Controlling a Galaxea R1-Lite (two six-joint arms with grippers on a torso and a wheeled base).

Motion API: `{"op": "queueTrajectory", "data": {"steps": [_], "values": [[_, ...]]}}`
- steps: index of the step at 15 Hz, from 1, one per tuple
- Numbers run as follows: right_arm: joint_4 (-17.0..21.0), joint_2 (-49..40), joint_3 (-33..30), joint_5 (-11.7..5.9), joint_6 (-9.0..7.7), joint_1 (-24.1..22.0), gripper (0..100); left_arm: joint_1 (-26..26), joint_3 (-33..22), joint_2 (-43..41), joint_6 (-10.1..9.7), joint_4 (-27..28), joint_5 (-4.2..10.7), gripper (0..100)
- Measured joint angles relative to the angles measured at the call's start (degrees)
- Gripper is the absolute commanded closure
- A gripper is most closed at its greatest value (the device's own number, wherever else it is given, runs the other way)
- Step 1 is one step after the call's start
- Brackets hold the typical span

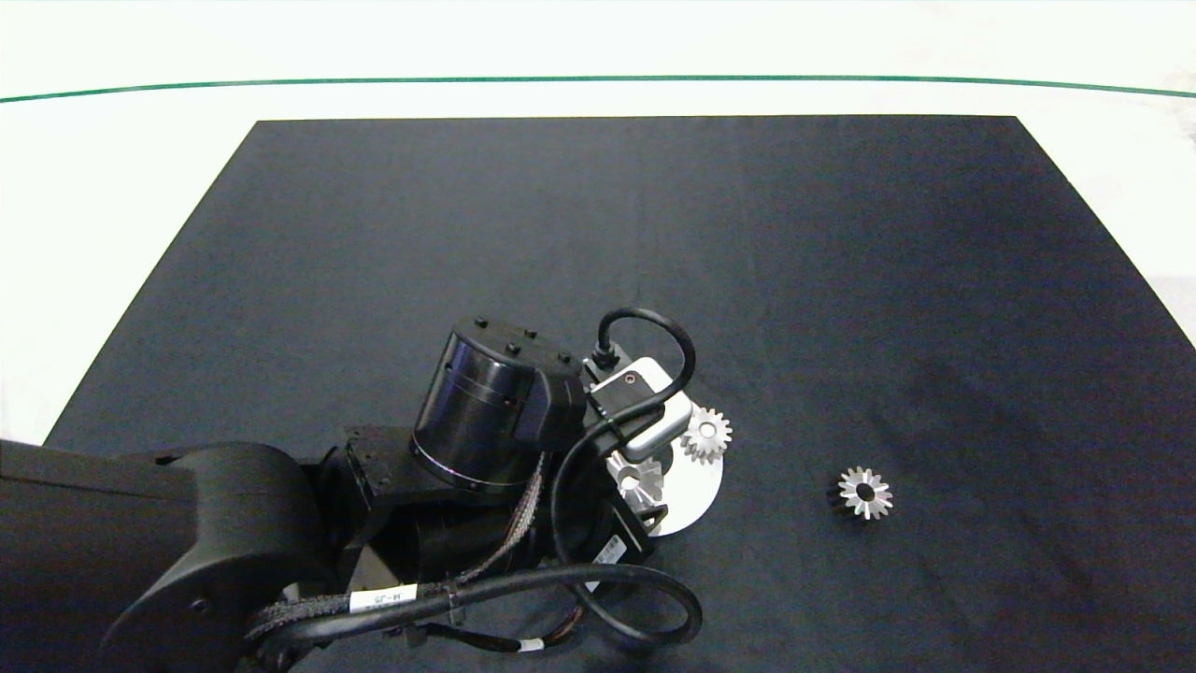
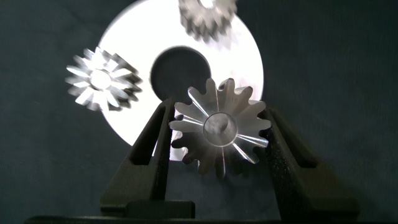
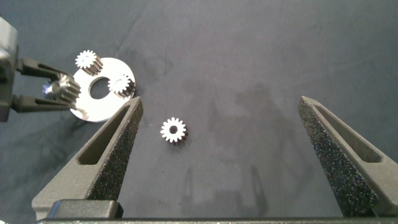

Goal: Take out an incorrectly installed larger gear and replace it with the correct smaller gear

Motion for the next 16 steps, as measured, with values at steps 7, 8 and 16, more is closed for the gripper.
{"op": "queueTrajectory", "data": {"steps": [7, 8, 16], "values": [[0.1, -0.4, 0.1, -0.33, 0.00, -0.1, 0, 8.9, -0.9, -5.5, 0.72, 2.7, 0.48, 66], [0.1, -0.4, 0.1, -0.35, -0.01, -0.1, 0, 10.7, -0.3, -6.3, 0.78, 3.7, 0.45, 66], [0.3, -0.4, 0.3, -0.59, -0.11, -0.2, 0, 21.7, 7.6, -11.6, 2.51, 4.3, 0.17, 66]]}}
